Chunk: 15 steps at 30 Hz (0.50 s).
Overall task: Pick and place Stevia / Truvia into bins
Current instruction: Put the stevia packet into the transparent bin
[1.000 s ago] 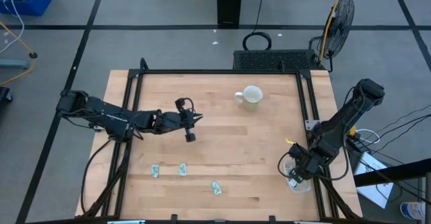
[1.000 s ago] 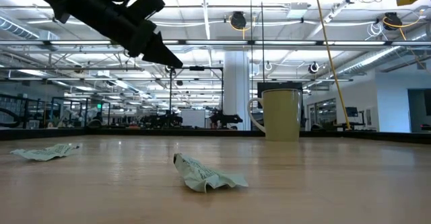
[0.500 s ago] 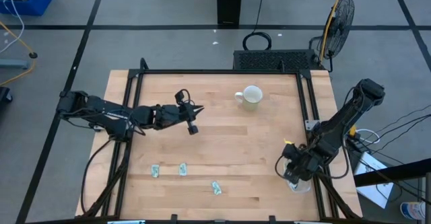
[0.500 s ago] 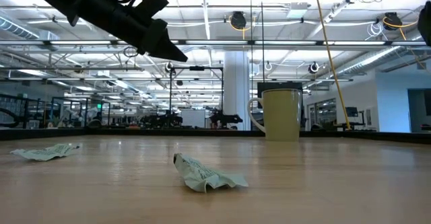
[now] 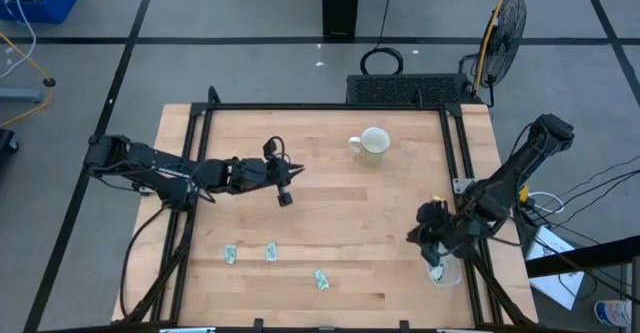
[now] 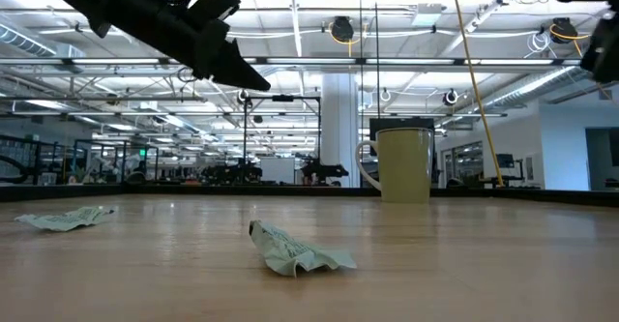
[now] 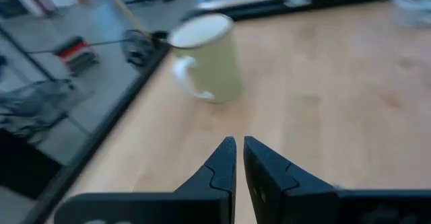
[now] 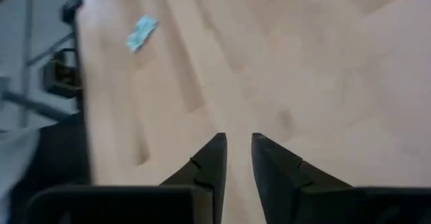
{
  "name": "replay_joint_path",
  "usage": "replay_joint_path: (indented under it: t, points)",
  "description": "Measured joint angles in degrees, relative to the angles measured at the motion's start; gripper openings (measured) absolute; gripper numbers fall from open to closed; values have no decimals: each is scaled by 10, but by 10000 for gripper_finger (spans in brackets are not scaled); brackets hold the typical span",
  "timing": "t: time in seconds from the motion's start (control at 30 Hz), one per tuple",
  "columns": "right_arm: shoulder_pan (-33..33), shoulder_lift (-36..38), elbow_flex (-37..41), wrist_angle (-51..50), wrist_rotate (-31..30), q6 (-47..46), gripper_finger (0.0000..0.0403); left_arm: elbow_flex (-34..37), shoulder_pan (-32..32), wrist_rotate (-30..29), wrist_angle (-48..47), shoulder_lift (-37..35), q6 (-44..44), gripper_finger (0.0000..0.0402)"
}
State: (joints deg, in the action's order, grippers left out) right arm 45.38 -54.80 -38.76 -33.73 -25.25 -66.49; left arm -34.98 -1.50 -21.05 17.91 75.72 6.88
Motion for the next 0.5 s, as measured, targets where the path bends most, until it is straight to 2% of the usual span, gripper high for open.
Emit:
replay_joint_path:
  t: [0.13,0.27,0.4,0.5]
  points:
    - [-31,4,0,-23,-56,74,61,0,-17,42,-37,0,-32,37]
    - [-64,-6,3,16,-134,198,61,0,-45,93,-71,-2,-43,37]
    - [-96,-22,40,172,-170,399,61,-1,-85,109,-169,-23,-23,37]
    - [-121,-31,83,334,-171,564,61,0,-113,103,-236,-53,-66,37]
